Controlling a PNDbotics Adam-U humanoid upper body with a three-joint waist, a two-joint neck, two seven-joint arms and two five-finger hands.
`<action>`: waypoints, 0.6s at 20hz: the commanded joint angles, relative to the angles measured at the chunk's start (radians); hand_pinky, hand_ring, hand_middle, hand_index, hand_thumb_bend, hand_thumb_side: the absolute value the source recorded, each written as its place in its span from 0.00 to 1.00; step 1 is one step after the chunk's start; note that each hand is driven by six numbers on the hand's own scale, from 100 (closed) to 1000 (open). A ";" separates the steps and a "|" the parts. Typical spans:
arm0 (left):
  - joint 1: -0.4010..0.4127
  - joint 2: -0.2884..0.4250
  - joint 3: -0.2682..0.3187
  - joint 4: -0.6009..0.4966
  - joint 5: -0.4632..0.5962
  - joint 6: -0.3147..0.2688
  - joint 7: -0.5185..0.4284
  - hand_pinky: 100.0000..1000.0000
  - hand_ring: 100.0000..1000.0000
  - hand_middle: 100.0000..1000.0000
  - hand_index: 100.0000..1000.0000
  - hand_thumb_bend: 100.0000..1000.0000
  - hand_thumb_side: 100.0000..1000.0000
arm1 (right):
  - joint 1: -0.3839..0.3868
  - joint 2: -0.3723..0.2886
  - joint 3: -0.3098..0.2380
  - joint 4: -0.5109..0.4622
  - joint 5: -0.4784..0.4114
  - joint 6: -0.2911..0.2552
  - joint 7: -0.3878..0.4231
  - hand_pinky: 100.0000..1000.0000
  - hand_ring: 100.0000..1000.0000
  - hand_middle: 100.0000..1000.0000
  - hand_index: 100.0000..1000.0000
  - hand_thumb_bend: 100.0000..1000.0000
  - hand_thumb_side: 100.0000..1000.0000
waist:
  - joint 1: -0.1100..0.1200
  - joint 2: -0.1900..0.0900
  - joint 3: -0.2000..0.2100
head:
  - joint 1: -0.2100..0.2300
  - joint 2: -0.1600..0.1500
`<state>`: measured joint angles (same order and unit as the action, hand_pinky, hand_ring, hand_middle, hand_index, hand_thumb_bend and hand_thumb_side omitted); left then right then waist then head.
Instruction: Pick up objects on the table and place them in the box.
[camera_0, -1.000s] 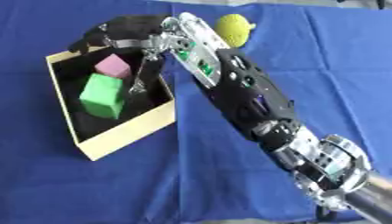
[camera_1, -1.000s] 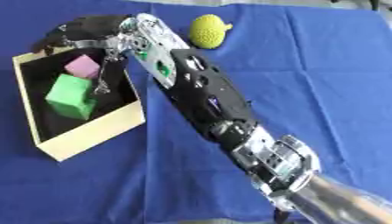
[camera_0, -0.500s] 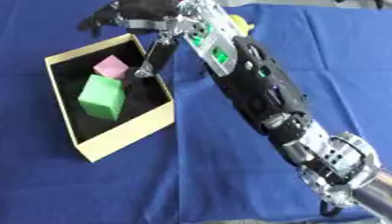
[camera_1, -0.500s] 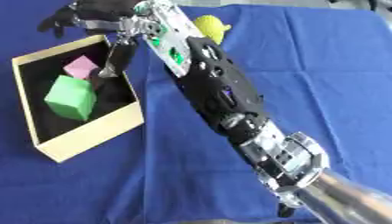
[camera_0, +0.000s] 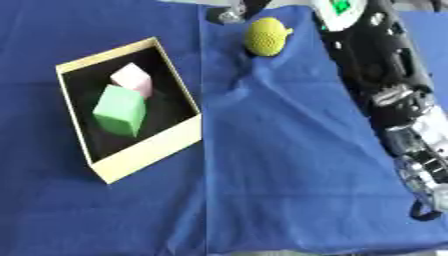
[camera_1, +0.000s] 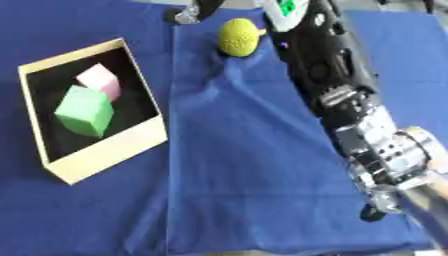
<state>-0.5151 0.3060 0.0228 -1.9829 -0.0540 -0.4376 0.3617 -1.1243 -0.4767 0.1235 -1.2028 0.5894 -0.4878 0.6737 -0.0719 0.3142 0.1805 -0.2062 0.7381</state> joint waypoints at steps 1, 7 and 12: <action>-0.003 0.020 0.012 -0.017 -0.005 0.013 0.005 0.68 0.81 0.75 0.79 0.13 0.55 | -0.006 -0.084 -0.019 0.029 0.025 -0.144 0.104 0.89 0.92 0.76 0.97 0.27 0.00 | 0.014 -0.011 -0.005 | 0.012 -0.013; 0.002 0.021 0.016 -0.017 -0.006 0.022 0.005 0.67 0.82 0.76 0.79 0.11 0.57 | 0.004 -0.133 -0.030 0.091 0.091 -0.172 0.063 0.89 0.92 0.78 0.96 0.27 0.00 | 0.027 0.018 -0.016 | 0.018 -0.042; 0.002 0.020 0.018 -0.017 -0.004 0.028 0.001 0.67 0.83 0.76 0.80 0.11 0.58 | 0.015 -0.148 -0.043 0.137 0.125 -0.188 0.045 0.90 0.93 0.78 0.96 0.24 0.00 | 0.029 0.032 -0.013 | 0.018 -0.053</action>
<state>-0.5044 0.3063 0.0297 -1.9829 -0.0547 -0.4132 0.3632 -1.0939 -0.5882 0.0944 -1.0681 0.7023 -0.5535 0.6080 -0.0455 0.3668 0.1666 -0.1892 0.6983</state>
